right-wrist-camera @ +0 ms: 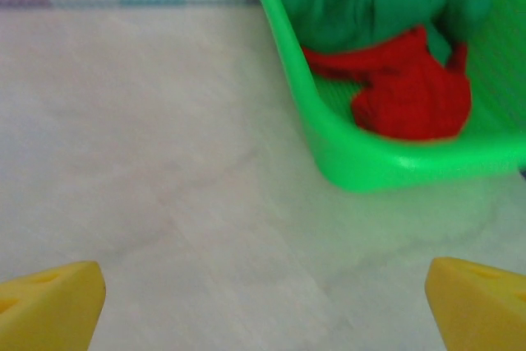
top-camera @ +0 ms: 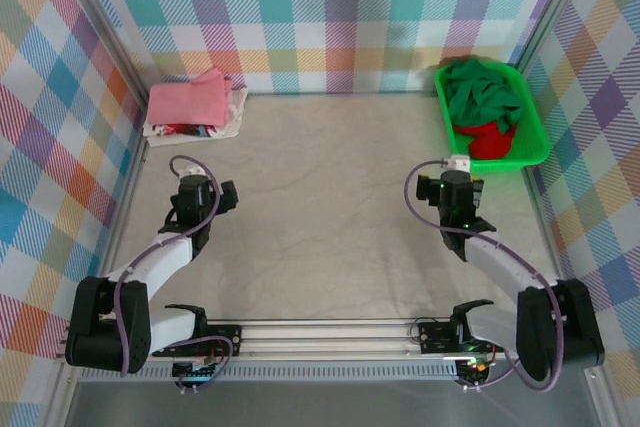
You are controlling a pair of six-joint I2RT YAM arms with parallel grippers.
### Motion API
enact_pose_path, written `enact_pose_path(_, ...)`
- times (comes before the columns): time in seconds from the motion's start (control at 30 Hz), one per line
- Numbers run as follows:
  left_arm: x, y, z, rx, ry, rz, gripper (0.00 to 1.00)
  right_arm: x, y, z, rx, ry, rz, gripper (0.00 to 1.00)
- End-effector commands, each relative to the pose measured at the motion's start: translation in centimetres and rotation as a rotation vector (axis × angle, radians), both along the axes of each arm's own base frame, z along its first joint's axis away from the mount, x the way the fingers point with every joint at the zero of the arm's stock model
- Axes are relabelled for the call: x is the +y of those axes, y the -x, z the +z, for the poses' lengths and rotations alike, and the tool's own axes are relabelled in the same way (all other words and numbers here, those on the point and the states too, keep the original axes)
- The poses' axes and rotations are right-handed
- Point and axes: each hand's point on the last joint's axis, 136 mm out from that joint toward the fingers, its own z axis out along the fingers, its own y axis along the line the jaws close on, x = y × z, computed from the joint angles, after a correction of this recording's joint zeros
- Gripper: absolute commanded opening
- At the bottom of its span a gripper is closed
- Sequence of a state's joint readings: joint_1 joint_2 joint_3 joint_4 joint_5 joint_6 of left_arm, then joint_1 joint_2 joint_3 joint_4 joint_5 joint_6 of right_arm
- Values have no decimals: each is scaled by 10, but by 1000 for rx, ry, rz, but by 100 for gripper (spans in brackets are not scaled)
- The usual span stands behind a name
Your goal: Fold and stack the t-shirts
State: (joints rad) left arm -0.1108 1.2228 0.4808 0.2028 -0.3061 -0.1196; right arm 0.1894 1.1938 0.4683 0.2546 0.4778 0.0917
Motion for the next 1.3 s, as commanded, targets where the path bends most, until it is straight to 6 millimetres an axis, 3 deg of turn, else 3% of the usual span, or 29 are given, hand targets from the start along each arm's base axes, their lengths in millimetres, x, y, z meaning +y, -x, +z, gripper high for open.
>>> enact_pose_path(0.0, 14, -13, 4, -32, -108, 47, 100, -2, -18, 3, -68, -79, -5, 100)
enact_pose_path(0.1, 25, -18, -7, -6, -100, 97, 100, -11, -28, -11, -61, -113, -21, 100)
enact_pose_path(0.23, 26, -31, -2, -88, -67, 112, 100, -6, -44, -13, -63, -104, 60, 99)
enact_pose_path(0.33, 6, -43, 2, -180, -41, -14, 100, -1, -51, -11, -125, -102, 119, 100)
enact_pose_path(0.4, 2, -43, -7, -193, -34, -37, 100, 11, -49, -17, -163, -107, 203, 100)
enact_pose_path(0.57, -28, -30, -11, -290, -29, -229, 100, 37, -19, -13, -301, -96, 387, 100)
enact_pose_path(0.67, -39, -41, -20, -212, -23, -288, 100, 37, -36, -24, -190, -113, 370, 100)
enact_pose_path(0.7, -35, -49, -23, -175, -24, -261, 100, 30, -47, -26, -156, -147, 334, 100)
enact_pose_path(0.77, -24, -51, -22, -175, 11, -222, 100, 17, -47, -24, -158, -207, 309, 100)
enact_pose_path(1.27, -25, -50, -23, -170, -1, -219, 100, 22, -48, -26, -142, -186, 323, 100)
